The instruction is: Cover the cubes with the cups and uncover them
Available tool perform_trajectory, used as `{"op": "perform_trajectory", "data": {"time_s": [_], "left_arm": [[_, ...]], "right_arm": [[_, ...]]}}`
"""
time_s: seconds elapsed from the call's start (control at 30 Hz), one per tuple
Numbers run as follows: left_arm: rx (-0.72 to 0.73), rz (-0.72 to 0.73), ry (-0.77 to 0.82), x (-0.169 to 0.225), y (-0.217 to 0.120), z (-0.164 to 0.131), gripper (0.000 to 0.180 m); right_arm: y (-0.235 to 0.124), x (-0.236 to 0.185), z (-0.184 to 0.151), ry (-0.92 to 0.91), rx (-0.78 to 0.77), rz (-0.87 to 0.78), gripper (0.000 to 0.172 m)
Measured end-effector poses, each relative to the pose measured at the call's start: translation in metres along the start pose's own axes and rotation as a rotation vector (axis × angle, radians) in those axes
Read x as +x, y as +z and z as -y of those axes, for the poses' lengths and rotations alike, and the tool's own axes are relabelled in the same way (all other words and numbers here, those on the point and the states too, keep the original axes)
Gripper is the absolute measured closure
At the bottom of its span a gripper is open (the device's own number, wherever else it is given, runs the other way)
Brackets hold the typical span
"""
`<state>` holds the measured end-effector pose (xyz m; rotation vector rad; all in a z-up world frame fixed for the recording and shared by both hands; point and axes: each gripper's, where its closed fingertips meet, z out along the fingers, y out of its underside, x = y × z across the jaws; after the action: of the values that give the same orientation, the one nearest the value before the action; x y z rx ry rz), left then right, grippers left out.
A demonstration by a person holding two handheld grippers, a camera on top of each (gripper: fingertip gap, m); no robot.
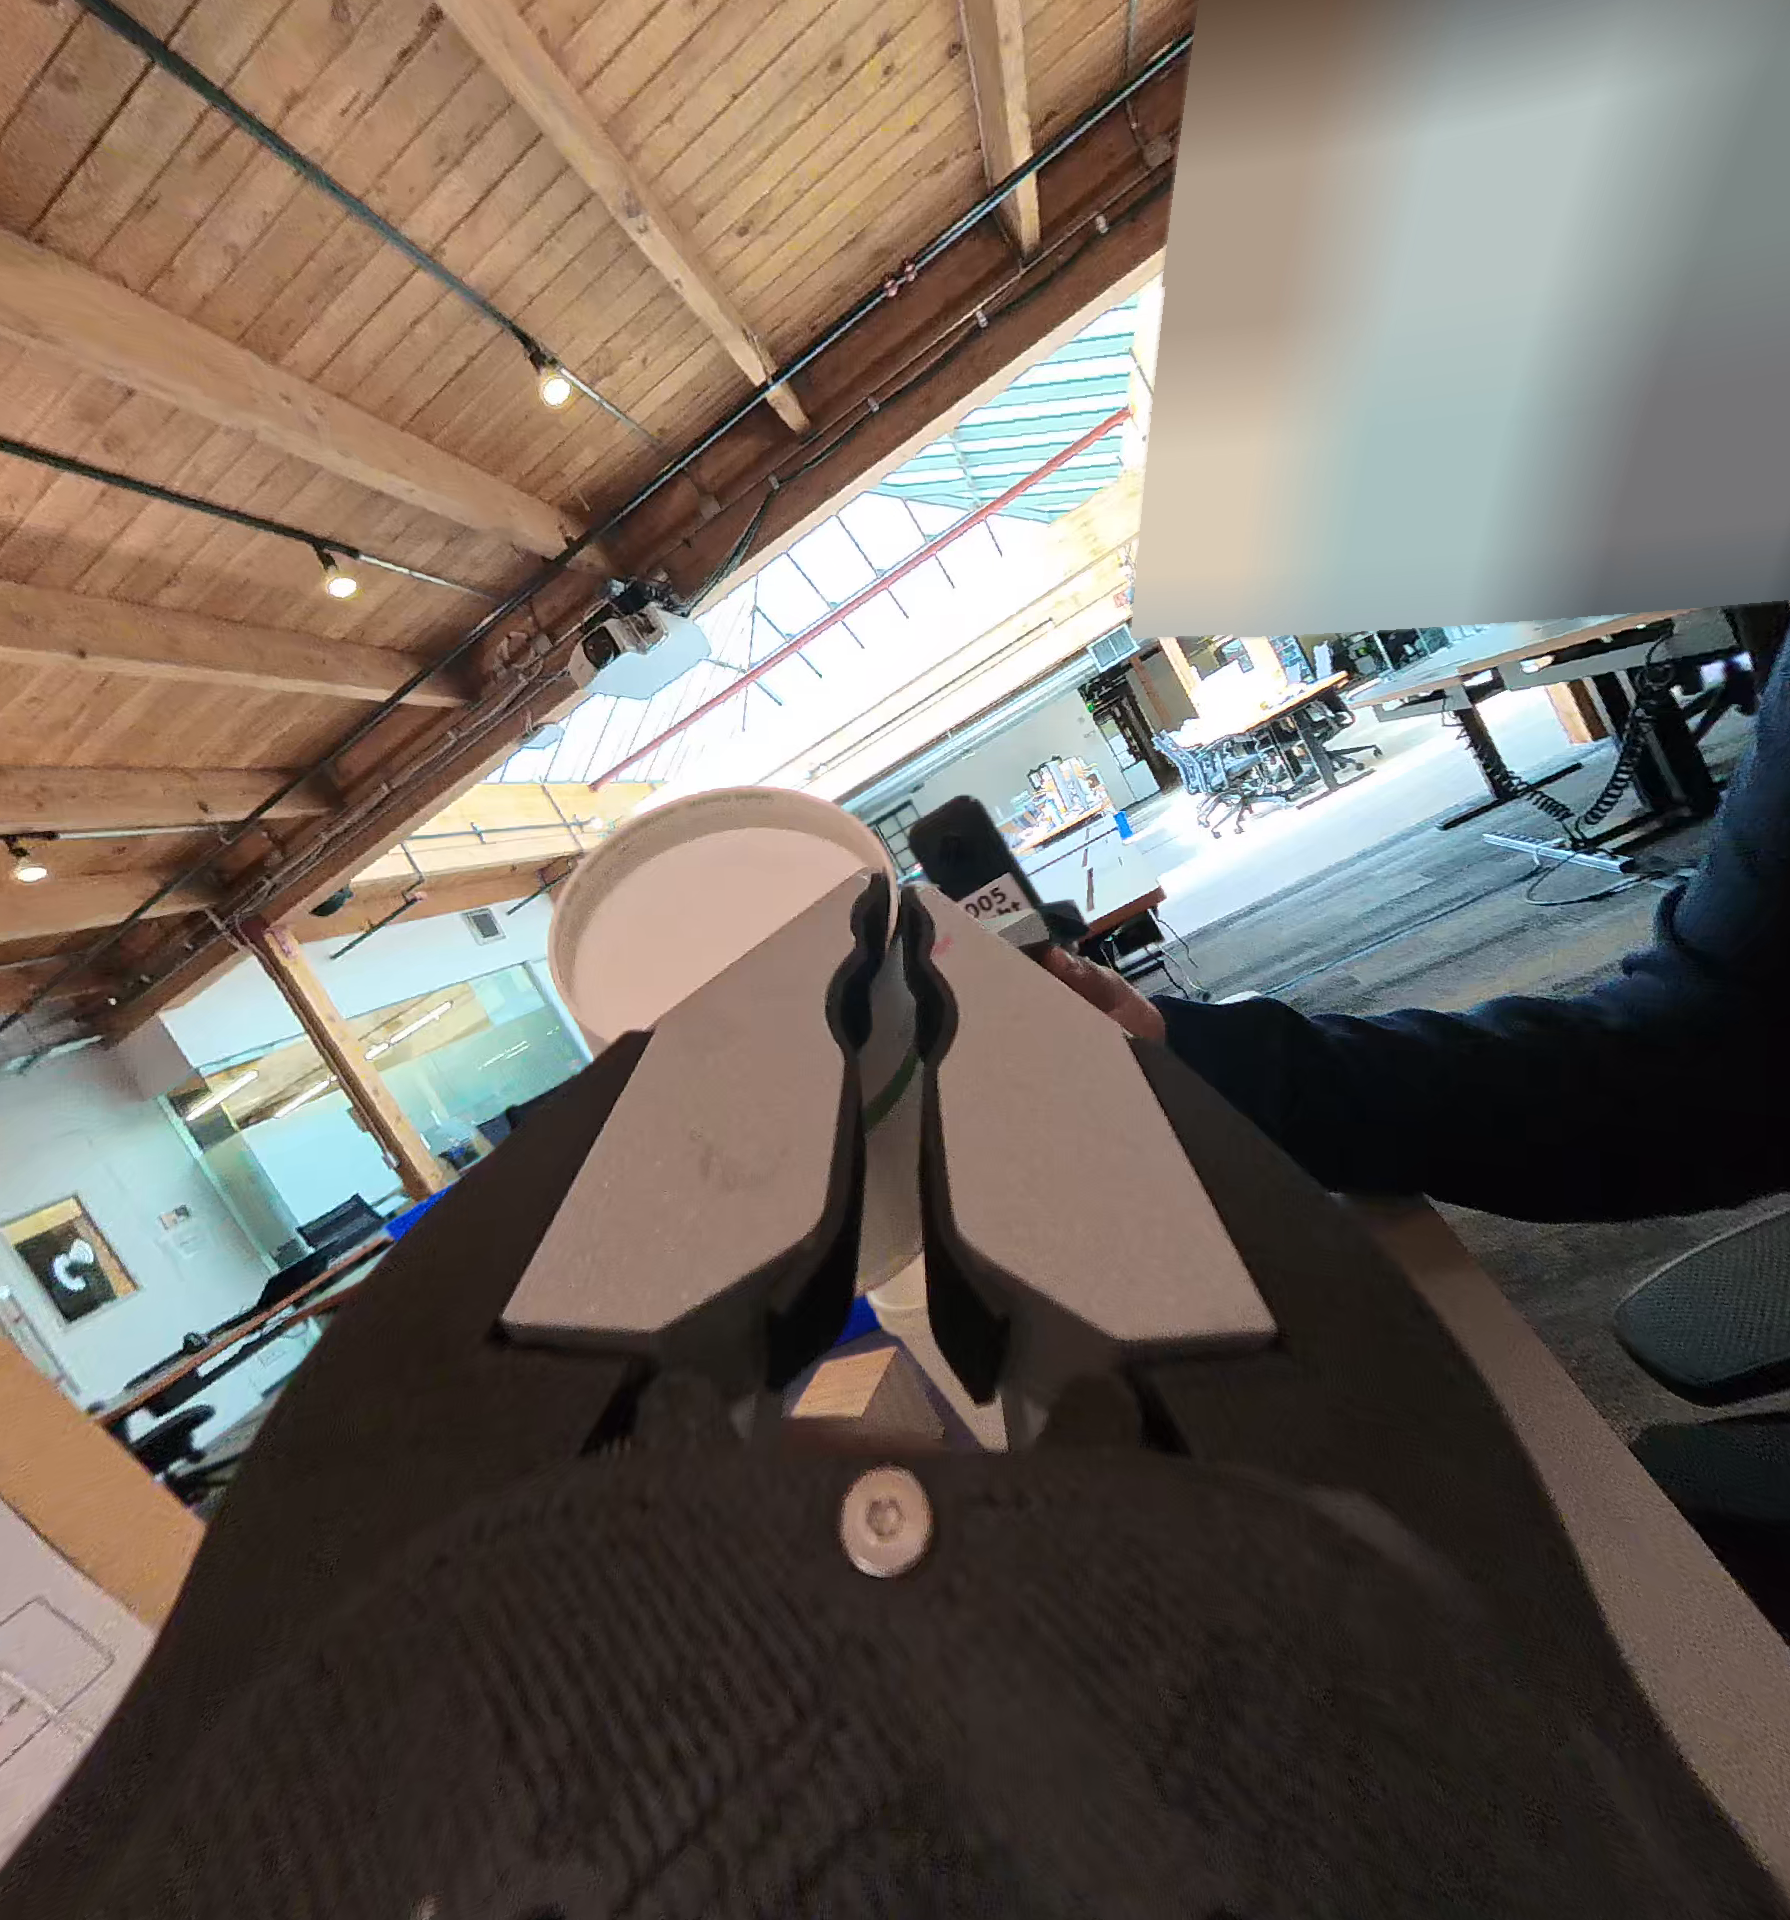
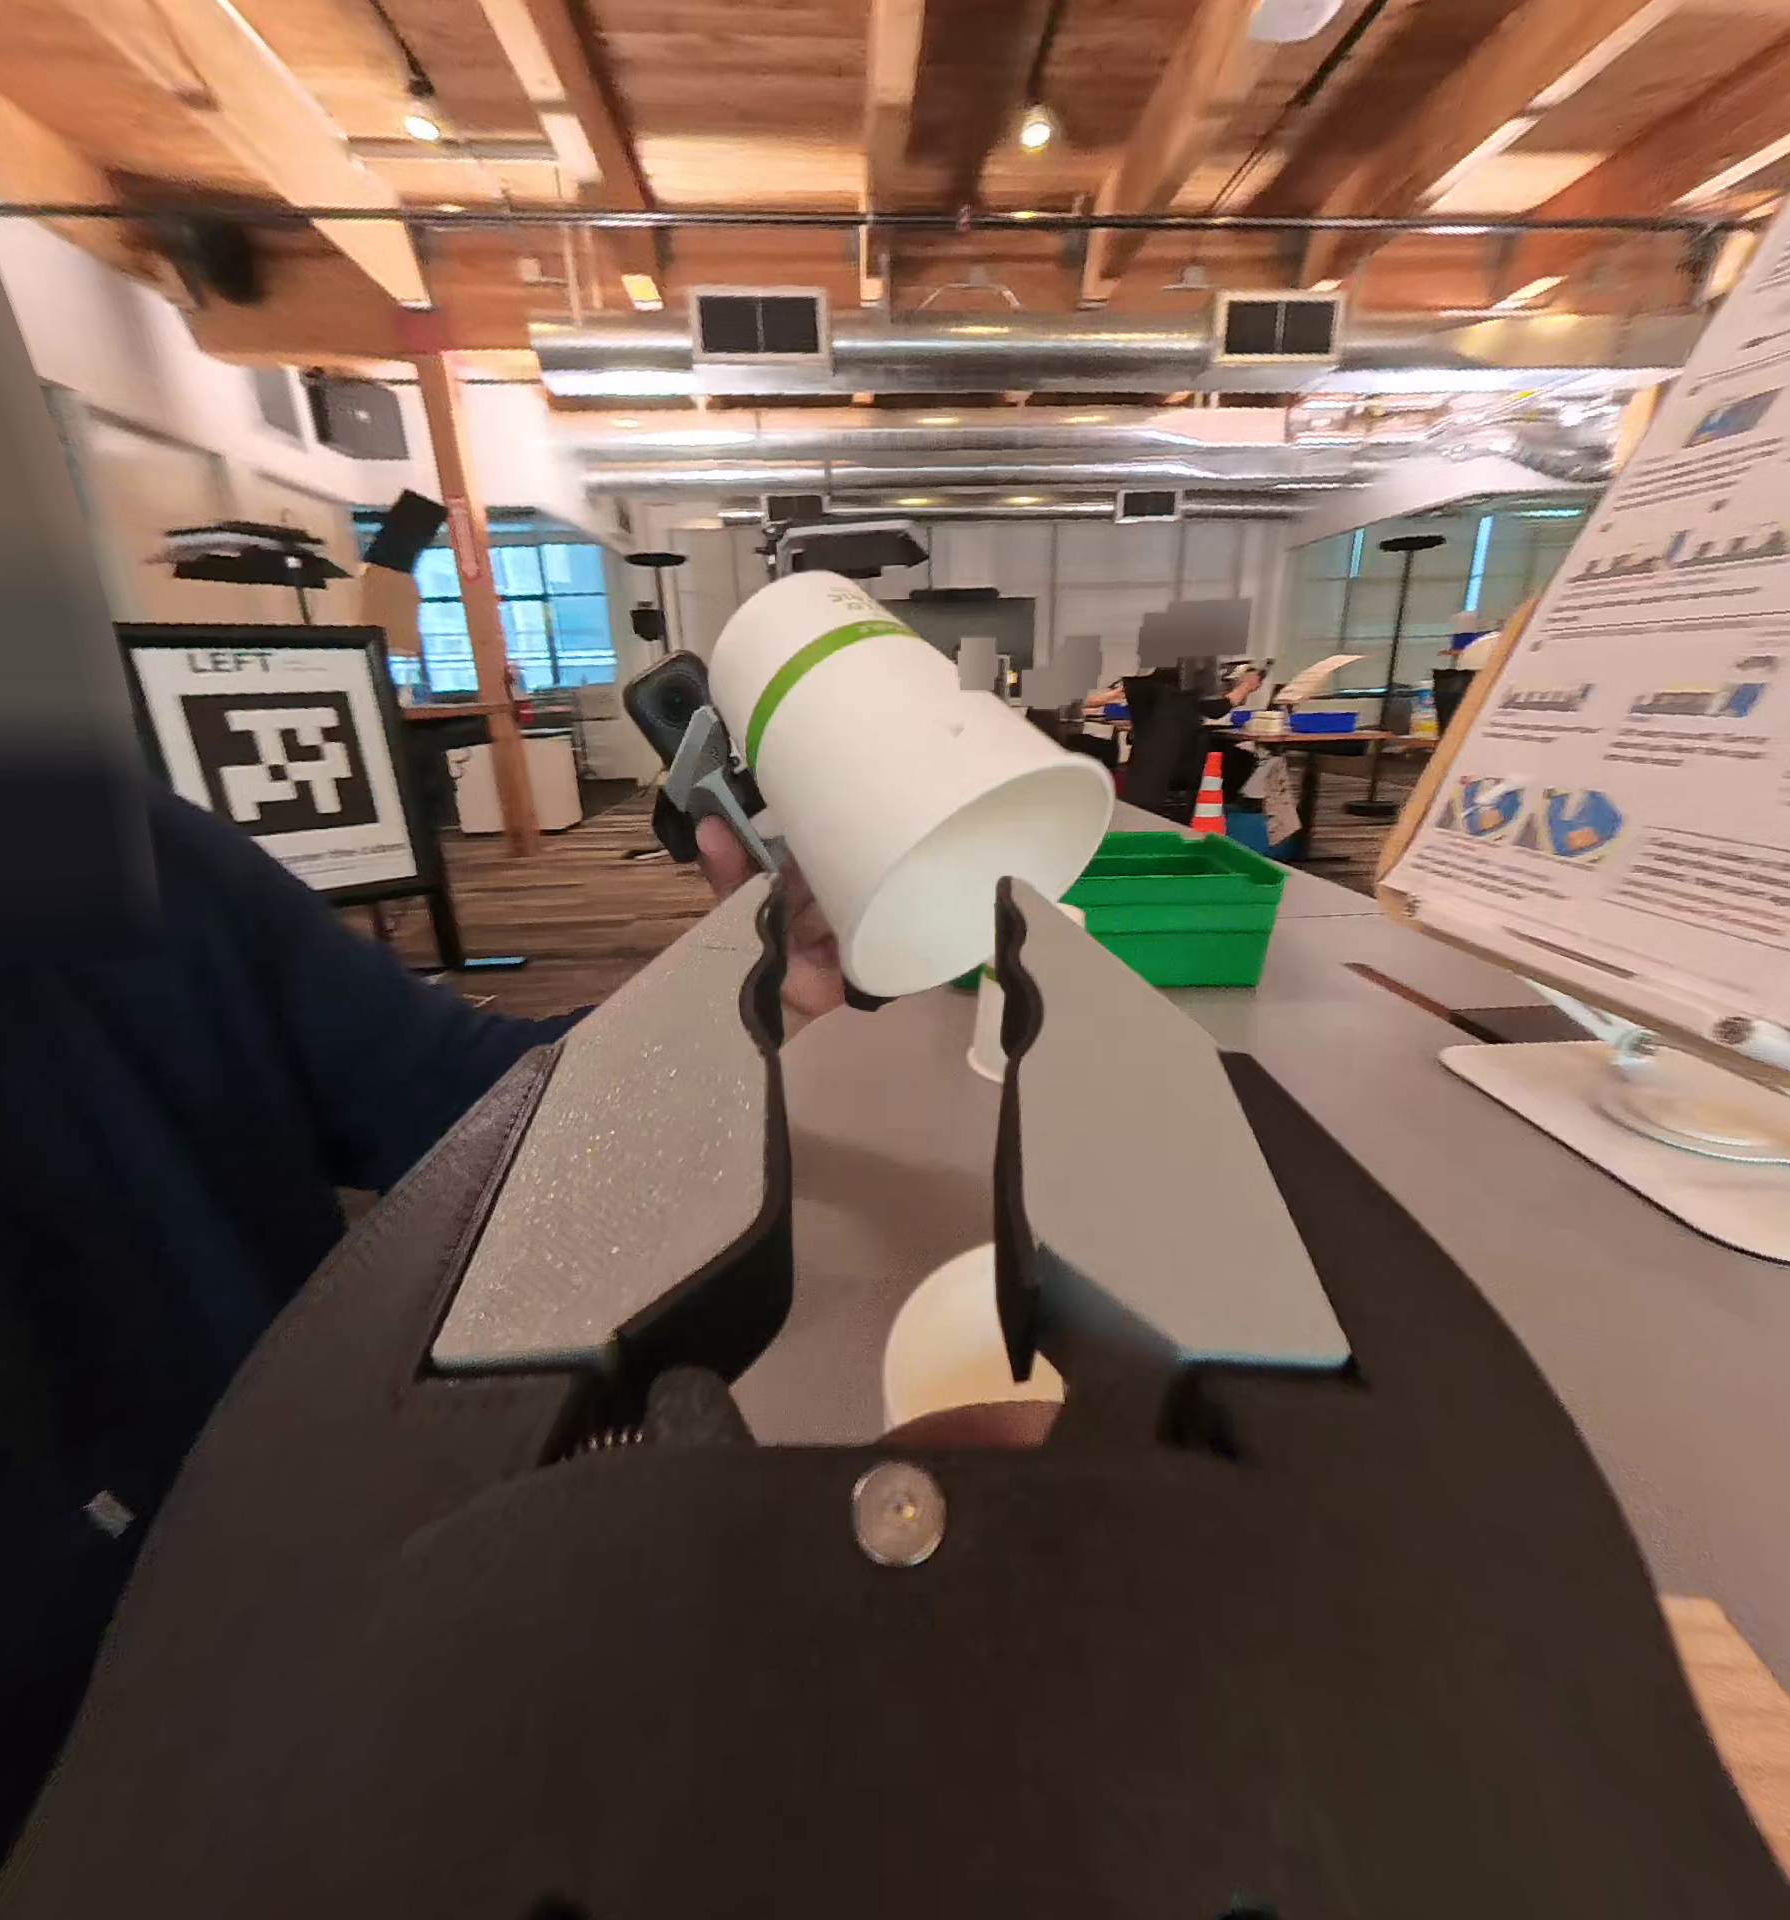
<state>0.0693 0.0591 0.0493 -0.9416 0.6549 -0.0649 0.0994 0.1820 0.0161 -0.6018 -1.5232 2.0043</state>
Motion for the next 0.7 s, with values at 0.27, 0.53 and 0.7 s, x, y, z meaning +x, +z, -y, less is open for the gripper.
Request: {"op": "perform_trajectory", "data": {"time_s": [0.27, 0.53, 0.7], "left_arm": [[0.053, -0.090, 0.036, 0.028, 0.012, 0.004, 0.180], [0.043, -0.168, 0.043, 0.048, 0.021, -0.007, 0.180], [-0.011, -0.153, 0.023, 0.050, 0.027, -0.024, 0.180]], "right_arm": [[0.008, -0.013, -0.014, 0.094, -0.061, 0.092, 0.135], [0.020, -0.041, -0.031, 0.084, -0.137, 0.222, 0.142], [0.019, -0.059, -0.033, 0.038, -0.155, 0.334, 0.172]]}}
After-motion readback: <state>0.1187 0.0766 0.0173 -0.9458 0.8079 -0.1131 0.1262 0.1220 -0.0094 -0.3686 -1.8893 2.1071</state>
